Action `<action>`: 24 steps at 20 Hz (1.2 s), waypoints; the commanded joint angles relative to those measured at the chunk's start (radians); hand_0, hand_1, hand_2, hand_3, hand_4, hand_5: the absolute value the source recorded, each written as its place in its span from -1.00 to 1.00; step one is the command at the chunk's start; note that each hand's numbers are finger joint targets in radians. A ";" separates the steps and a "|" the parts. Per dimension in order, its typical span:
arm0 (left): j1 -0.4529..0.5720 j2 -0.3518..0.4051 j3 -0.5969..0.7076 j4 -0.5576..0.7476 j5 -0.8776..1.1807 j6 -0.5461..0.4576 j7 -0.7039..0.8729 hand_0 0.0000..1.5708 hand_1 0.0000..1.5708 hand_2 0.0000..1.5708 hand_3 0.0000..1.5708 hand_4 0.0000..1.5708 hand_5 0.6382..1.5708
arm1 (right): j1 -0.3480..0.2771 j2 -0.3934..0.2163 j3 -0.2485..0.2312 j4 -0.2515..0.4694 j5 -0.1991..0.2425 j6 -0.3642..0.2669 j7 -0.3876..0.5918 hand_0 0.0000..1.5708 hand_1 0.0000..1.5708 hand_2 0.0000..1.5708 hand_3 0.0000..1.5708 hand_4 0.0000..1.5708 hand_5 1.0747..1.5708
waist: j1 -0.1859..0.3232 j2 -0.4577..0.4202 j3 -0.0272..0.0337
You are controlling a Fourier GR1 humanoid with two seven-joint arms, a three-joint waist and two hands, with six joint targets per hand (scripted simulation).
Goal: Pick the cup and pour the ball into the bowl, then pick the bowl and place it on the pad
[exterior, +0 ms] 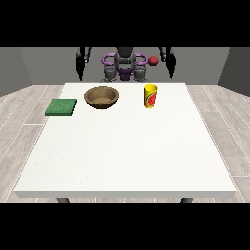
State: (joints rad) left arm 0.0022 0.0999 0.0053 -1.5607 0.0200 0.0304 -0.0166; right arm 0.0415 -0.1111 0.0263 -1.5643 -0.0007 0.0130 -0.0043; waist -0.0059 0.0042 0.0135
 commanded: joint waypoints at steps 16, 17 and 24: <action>0.254 -0.085 -0.117 -0.397 0.097 0.020 0.306 -1.00 -1.00 -1.00 -1.00 -1.00 0.96 | 0.229 0.017 -0.019 -0.455 -0.230 0.003 0.398 -1.00 -1.00 -1.00 -1.00 -0.34 0.99 | -0.017 -0.434 -0.0137; 0.225 -0.053 -0.094 -0.466 0.117 0.013 0.361 -1.00 -1.00 -1.00 -1.00 -1.00 0.95 | 0.250 0.051 -0.003 -0.469 -0.204 -0.012 0.327 -1.00 -1.00 -1.00 -1.00 -0.35 1.00 | -0.002 -0.373 -0.0134; 0.157 -0.099 -0.158 -0.283 0.022 0.053 0.032 -1.00 -1.00 -1.00 -1.00 -1.00 0.93 | 0.208 0.071 -0.034 -0.346 -0.199 0.084 0.041 -1.00 -1.00 -1.00 -1.00 -0.45 1.00 | -0.033 -0.132 -0.0133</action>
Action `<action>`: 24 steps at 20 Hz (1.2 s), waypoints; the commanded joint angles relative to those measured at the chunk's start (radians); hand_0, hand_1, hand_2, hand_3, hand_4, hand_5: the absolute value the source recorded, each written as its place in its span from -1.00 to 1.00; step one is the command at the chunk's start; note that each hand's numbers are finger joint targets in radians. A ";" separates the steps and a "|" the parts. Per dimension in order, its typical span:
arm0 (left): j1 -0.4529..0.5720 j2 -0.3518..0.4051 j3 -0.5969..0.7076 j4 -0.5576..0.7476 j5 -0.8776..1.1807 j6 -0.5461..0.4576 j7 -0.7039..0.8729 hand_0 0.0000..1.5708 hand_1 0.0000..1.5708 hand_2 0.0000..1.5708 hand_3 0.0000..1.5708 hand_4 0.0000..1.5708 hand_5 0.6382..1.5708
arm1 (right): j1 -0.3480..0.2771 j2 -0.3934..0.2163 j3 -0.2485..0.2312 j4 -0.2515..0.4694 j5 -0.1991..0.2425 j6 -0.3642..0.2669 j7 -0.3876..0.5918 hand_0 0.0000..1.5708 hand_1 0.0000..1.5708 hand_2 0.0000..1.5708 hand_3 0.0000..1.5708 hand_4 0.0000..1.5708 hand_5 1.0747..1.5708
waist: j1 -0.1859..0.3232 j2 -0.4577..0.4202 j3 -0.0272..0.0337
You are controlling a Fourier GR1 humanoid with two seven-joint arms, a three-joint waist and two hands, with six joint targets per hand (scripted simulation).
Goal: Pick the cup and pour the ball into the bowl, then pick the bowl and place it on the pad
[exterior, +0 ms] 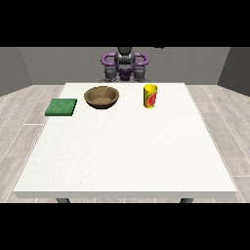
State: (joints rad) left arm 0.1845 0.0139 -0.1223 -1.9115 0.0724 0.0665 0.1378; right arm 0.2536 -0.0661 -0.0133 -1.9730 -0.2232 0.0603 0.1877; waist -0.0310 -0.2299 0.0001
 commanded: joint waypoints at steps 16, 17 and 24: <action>-0.271 0.010 0.099 0.533 -0.083 0.084 -0.596 -1.00 -1.00 -1.00 -1.00 -1.00 0.81 | -0.153 -0.098 -0.197 0.368 -0.047 0.218 -0.414 -1.00 -1.00 -1.00 -1.00 -0.67 1.00 | -0.045 0.324 -0.0003; -0.367 0.012 0.133 0.570 -0.079 0.101 -0.572 -1.00 -1.00 -1.00 -1.00 -1.00 0.80 | -0.202 -0.100 -0.196 0.392 -0.039 0.229 -0.461 -1.00 -1.00 -1.00 -1.00 -0.67 0.99 | -0.058 0.361 -0.0002; -0.494 0.014 0.166 0.743 -0.108 0.138 -0.589 -1.00 -1.00 -1.00 -1.00 -1.00 0.75 | -0.259 -0.128 -0.239 0.532 -0.025 0.254 -0.512 -1.00 -1.00 -1.00 -1.00 -0.69 1.00 | -0.058 0.359 0.0000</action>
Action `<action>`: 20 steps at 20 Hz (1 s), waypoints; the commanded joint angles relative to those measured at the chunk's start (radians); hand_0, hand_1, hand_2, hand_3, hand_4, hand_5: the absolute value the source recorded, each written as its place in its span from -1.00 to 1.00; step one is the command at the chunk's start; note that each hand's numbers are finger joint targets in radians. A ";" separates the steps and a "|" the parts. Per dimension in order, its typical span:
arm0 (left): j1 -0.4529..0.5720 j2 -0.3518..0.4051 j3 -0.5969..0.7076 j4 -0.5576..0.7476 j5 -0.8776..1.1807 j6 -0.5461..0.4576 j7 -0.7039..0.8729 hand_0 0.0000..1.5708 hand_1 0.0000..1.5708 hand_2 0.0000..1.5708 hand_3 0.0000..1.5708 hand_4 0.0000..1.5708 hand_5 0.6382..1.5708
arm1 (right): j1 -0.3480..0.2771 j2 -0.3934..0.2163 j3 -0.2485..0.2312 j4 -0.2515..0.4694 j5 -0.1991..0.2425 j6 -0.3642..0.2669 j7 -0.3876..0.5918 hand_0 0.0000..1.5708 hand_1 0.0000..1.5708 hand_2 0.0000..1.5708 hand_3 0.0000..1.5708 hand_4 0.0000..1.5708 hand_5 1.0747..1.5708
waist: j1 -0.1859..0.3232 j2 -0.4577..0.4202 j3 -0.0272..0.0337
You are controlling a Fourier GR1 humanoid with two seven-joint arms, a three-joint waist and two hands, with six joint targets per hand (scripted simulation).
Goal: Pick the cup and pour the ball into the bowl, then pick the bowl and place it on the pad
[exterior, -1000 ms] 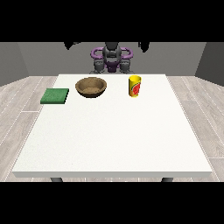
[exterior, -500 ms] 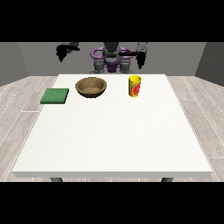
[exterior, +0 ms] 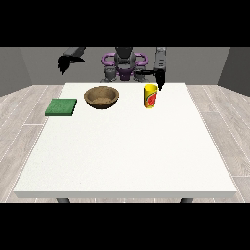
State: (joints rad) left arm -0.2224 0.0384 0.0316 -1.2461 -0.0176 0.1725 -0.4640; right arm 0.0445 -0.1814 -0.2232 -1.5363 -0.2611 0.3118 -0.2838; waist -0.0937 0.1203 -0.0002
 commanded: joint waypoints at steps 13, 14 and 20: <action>-0.180 -0.014 0.083 0.423 -0.120 0.251 -0.267 0.57 0.57 1.00 1.00 0.40 0.99 | -0.093 -0.118 -0.096 0.083 -0.097 0.146 -0.035 -1.00 -1.00 -1.00 -1.00 -0.77 0.99 | -0.111 0.125 0.0005; -0.128 -0.026 0.101 0.476 -0.109 0.248 -0.371 0.65 0.65 1.00 1.00 0.46 0.98 | -0.061 -0.090 -0.085 0.024 -0.096 0.112 -0.005 -1.00 -1.00 -1.00 -1.00 -0.72 1.00 | -0.102 0.110 -0.0006; -0.207 0.005 0.077 0.513 -0.166 0.319 -0.234 0.66 0.66 1.00 1.00 0.55 0.96 | -0.037 -0.172 -0.154 0.169 -0.154 0.229 -0.007 -1.00 -1.00 -1.00 -1.00 -0.55 1.00 | -0.096 0.026 0.0004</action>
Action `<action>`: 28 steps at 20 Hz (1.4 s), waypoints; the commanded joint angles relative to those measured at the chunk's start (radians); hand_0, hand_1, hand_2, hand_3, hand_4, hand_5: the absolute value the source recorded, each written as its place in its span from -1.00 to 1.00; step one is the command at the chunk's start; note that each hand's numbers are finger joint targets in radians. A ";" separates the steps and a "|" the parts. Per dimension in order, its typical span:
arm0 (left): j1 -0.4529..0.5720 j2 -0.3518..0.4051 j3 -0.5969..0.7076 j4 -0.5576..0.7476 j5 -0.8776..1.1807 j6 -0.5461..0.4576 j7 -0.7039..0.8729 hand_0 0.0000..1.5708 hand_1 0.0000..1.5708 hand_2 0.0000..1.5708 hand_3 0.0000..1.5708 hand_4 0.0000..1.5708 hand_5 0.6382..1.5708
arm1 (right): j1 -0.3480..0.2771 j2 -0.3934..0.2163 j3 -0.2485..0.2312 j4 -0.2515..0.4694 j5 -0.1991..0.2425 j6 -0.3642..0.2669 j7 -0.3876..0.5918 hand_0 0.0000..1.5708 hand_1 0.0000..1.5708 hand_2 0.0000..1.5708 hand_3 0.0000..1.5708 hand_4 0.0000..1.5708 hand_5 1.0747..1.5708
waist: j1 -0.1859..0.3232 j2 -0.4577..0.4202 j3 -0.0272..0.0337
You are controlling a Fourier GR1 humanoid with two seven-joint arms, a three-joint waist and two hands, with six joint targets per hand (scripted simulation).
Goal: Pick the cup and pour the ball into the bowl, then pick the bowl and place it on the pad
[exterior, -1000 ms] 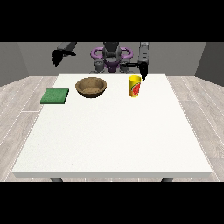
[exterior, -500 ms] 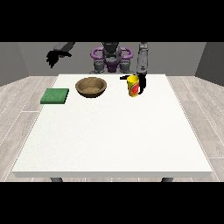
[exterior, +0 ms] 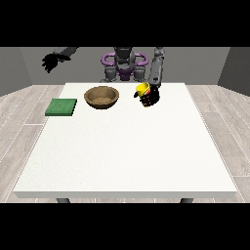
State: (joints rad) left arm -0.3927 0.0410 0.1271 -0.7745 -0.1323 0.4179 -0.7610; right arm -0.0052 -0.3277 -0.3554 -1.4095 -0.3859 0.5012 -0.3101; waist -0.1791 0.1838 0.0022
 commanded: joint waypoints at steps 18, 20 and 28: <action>-0.395 0.111 -0.503 0.300 -0.917 0.205 0.959 0.28 0.28 1.00 0.63 0.34 0.99 | -0.113 -0.081 -0.018 0.194 0.000 -0.092 0.233 -1.00 -1.00 -1.00 -1.00 -0.18 0.98 | 0.087 -0.318 0.0011; -0.453 0.040 -0.530 0.293 -0.967 0.157 1.062 0.28 0.28 1.00 0.63 0.34 0.99 | -0.121 -0.066 -0.021 0.229 -0.001 -0.094 0.220 -1.00 -1.00 -1.00 -1.00 -0.18 0.97 | 0.109 -0.312 -0.0001; -0.469 -0.039 -0.704 0.197 -1.105 0.029 1.366 0.02 0.02 1.00 0.54 0.21 1.00 | -0.177 -0.075 -0.007 0.304 0.016 -0.046 0.171 -1.00 -1.00 -1.00 -1.00 -0.16 0.96 | 0.061 -0.271 -0.0011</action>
State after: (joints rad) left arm -0.8608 0.0308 -0.4711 -0.5234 -1.1755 0.5038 0.4437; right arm -0.1372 -0.3991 -0.3710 -1.1507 -0.3745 0.4370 -0.1271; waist -0.0950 -0.1018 0.0016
